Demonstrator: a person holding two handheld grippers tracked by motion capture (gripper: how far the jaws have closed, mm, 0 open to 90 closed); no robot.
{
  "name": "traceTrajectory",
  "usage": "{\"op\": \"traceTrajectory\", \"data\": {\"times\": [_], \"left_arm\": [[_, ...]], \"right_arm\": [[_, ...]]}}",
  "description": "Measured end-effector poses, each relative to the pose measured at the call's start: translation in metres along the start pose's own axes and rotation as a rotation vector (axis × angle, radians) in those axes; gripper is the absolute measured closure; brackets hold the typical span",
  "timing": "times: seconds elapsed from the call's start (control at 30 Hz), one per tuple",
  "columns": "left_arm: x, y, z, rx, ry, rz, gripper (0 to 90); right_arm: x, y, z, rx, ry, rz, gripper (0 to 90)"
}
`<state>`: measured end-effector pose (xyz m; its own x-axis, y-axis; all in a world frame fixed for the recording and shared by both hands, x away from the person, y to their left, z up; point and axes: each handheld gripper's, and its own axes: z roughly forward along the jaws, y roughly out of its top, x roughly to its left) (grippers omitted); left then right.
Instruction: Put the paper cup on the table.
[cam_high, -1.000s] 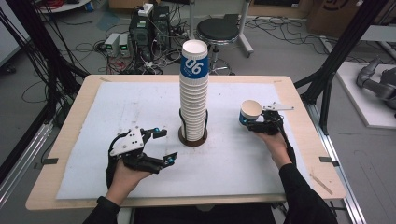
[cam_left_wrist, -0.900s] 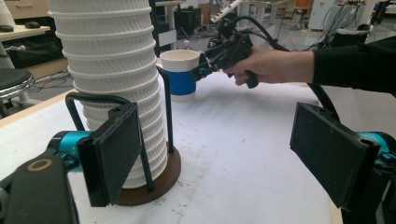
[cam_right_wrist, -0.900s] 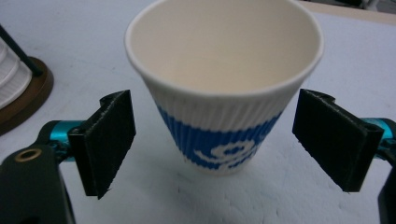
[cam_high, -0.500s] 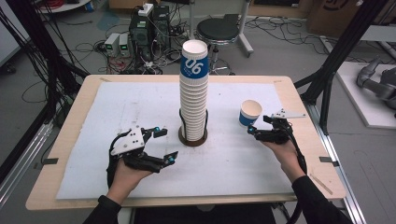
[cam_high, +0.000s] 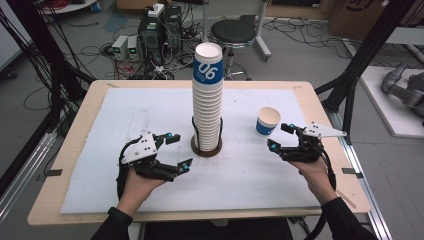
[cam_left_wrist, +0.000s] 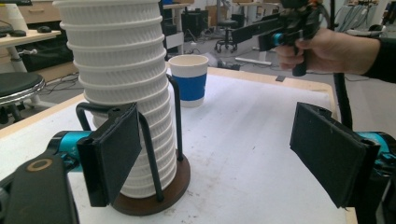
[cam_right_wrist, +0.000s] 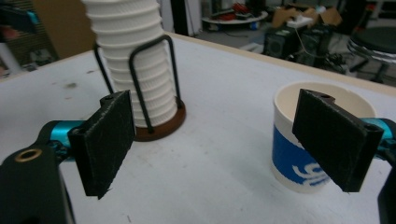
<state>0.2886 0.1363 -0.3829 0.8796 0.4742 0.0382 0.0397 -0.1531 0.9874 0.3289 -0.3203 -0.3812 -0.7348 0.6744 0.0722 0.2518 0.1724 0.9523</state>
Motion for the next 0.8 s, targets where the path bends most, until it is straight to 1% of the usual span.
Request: {"op": "traceTrajectory", "data": {"times": [0.1,0.2,0.23,0.27,0.3,0.37,0.4,0.5,0.63,0.7,0.8], "left_arm": [[0.002,-0.003,-0.003,-0.001,0.015,-0.005,16.5],[0.005,-0.007,-0.006,-0.004,0.027,-0.022,16.5],[0.005,-0.008,-0.006,-0.002,0.031,-0.022,16.5],[0.005,-0.009,-0.007,-0.002,0.037,-0.023,16.5],[0.005,-0.010,-0.007,-0.004,0.036,-0.022,16.5],[0.004,-0.010,-0.007,-0.005,0.040,-0.017,16.4],[0.003,-0.010,-0.007,-0.003,0.039,-0.014,16.5],[0.003,-0.012,-0.008,0.002,0.041,-0.013,16.5],[0.003,-0.014,-0.010,0.006,0.046,-0.021,16.5],[0.003,-0.014,-0.011,0.007,0.048,-0.023,16.4],[0.004,-0.015,-0.012,0.014,0.049,-0.029,16.5]], "right_arm": [[0.004,0.002,-0.003,-0.027,0.055,-0.032,13.8],[0.010,0.005,-0.005,-0.040,0.099,-0.064,13.8],[0.014,0.006,-0.006,-0.046,0.110,-0.083,13.8],[0.015,0.006,-0.006,-0.052,0.116,-0.092,13.8],[0.018,0.006,-0.006,-0.060,0.133,-0.103,13.9],[0.021,0.006,-0.006,-0.058,0.152,-0.118,14.1],[0.023,0.005,-0.006,-0.061,0.154,-0.131,14.5],[0.022,0.004,-0.005,-0.055,0.170,-0.129,15.1],[0.017,0.002,-0.003,-0.051,0.163,-0.116,15.0],[0.016,0.003,-0.004,-0.058,0.162,-0.121,15.1],[0.016,0.004,-0.004,-0.053,0.166,-0.124,15.0]]}}
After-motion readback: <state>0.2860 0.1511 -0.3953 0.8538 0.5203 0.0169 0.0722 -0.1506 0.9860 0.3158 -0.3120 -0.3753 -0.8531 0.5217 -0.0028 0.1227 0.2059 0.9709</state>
